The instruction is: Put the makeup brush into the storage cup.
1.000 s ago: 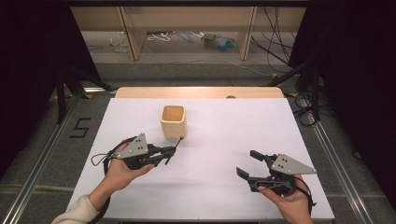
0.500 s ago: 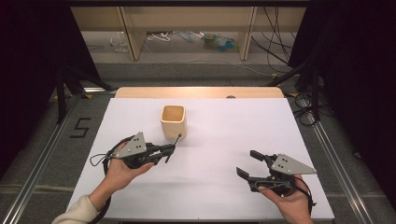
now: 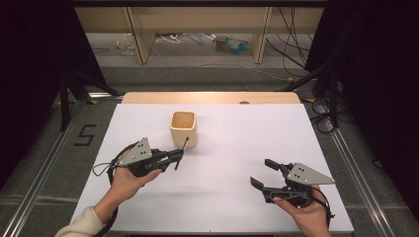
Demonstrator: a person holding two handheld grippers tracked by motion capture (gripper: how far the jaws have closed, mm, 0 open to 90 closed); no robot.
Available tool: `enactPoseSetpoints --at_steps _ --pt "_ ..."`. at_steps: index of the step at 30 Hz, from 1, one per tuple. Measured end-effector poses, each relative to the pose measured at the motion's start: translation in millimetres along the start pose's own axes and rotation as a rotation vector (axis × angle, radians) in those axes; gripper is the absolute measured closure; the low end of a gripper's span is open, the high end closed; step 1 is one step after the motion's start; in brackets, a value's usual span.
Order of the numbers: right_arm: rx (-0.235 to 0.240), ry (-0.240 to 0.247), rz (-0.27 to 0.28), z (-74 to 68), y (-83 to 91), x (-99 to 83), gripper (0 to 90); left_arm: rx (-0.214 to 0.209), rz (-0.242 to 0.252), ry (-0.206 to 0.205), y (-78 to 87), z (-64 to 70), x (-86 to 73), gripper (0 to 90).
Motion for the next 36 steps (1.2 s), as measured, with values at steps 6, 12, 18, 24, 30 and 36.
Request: enactPoseSetpoints --at_steps 6,12,18,24,30,36 --pt "0.001 0.0 0.002 -0.2 -0.1 0.2 23.5 0.013 0.014 0.001 1.5 -1.6 2.7 83.8" --pt "0.0 0.001 0.001 0.3 0.1 0.3 23.4 0.026 0.029 -0.001 3.1 -3.5 5.1 83.8" --pt "-0.003 0.002 -0.001 0.8 0.9 0.5 23.4 0.042 0.045 0.009 4.8 -5.6 7.0 83.8" --pt "-0.013 0.008 0.002 2.7 1.7 1.2 23.0 0.05 0.058 0.009 5.9 -7.3 9.6 83.8" --pt "-0.019 0.005 0.013 3.8 0.9 1.8 22.9 0.057 0.063 0.008 7.7 -8.5 10.8 83.8" --pt "-0.005 -0.007 0.023 3.7 -0.4 2.3 22.4 0.064 0.081 0.015 9.9 -10.5 12.9 83.8"
Point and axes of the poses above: each handheld gripper's, and its own axes: y roughly backward along the jaws, x roughly out of its top, z roughly to its right, the point moved 8 cm from there along -y, roughly forward along the jaws, and after that the axes turned 15 degrees about -x, right-handed, at the moved point
